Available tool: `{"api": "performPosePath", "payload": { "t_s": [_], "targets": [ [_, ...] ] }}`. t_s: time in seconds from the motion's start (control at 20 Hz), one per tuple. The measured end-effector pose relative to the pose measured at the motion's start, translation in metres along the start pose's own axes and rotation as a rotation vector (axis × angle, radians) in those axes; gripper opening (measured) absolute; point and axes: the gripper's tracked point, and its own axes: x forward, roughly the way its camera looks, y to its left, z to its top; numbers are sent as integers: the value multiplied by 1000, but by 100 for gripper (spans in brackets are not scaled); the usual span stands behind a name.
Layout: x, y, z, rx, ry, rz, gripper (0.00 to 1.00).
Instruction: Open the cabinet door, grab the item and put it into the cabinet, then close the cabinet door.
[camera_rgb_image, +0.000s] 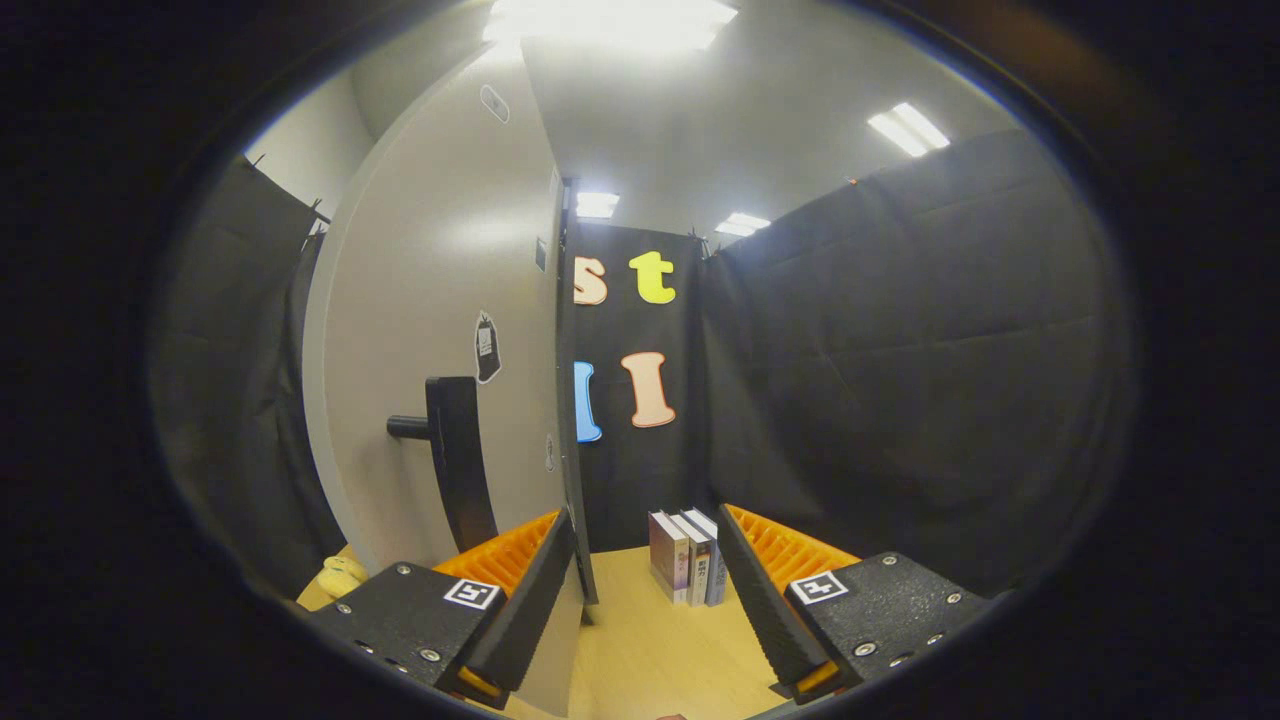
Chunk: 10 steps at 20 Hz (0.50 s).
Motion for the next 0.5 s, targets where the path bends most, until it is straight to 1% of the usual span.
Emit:
{"api": "performPosePath", "payload": {
  "t_s": [0.25,0.5],
  "targets": [
    [1,18,3,11,-2,37,89],
    [3,43,2,22,3,101,89]
  ]
}}
